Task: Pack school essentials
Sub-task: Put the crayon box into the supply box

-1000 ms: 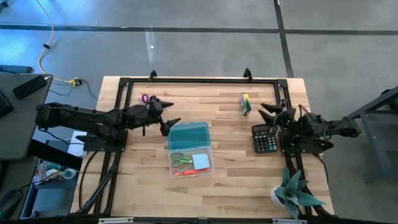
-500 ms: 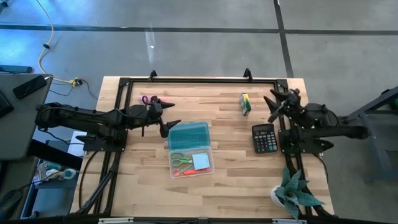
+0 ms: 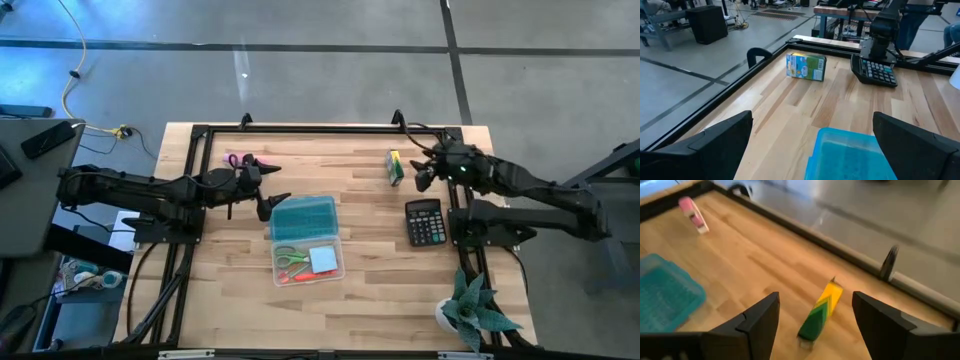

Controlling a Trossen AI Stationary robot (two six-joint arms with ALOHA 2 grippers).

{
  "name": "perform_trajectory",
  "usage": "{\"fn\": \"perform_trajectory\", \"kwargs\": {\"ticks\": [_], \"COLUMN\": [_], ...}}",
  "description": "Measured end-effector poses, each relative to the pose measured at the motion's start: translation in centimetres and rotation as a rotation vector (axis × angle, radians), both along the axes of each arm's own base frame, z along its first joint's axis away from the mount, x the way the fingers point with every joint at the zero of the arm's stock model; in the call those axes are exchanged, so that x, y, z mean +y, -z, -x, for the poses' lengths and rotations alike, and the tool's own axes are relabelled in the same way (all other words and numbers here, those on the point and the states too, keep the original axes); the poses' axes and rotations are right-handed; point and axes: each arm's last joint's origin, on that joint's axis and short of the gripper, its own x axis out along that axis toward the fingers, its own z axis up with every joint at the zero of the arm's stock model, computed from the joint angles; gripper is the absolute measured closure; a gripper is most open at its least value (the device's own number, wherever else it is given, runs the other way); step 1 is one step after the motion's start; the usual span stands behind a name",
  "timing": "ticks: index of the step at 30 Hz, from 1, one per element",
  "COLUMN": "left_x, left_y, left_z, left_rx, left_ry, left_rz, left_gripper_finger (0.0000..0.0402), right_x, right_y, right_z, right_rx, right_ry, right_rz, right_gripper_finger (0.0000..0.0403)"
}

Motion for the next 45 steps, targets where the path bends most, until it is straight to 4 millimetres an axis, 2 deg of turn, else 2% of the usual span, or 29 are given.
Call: {"fn": "perform_trajectory", "kwargs": {"ticks": [7, 18, 29, 41, 45], "left_x": [0.0, 0.0, 0.0, 0.0, 0.0], "left_y": [0.0, 0.2, 0.2, 0.2, 0.2], "left_z": [0.0, 0.1, 0.1, 0.1, 0.1], "left_rx": [0.001, 0.024, 0.024, 0.025, 0.025], "left_ry": [0.000, 0.000, 0.000, 0.000, 0.000], "left_rz": [0.001, 0.005, 0.005, 0.005, 0.005], "left_gripper_finger": [0.0002, 0.0002, 0.0002, 0.0002, 0.0002], "right_x": [-2.6, -5.7, -7.3, -8.2, -8.2], "right_y": [1.4, 4.4, 7.6, 10.1, 10.5], "right_z": [-1.5, -4.2, -6.6, -7.6, -7.8], "right_rx": [0.041, 0.137, 0.212, 0.285, 0.279], "right_ry": [0.042, 0.136, 0.177, 0.240, 0.238], "right_rz": [-0.243, -0.336, -0.402, -0.424, -0.469], "right_gripper_finger": [0.0161, 0.0161, 0.0162, 0.0163, 0.0183]}}
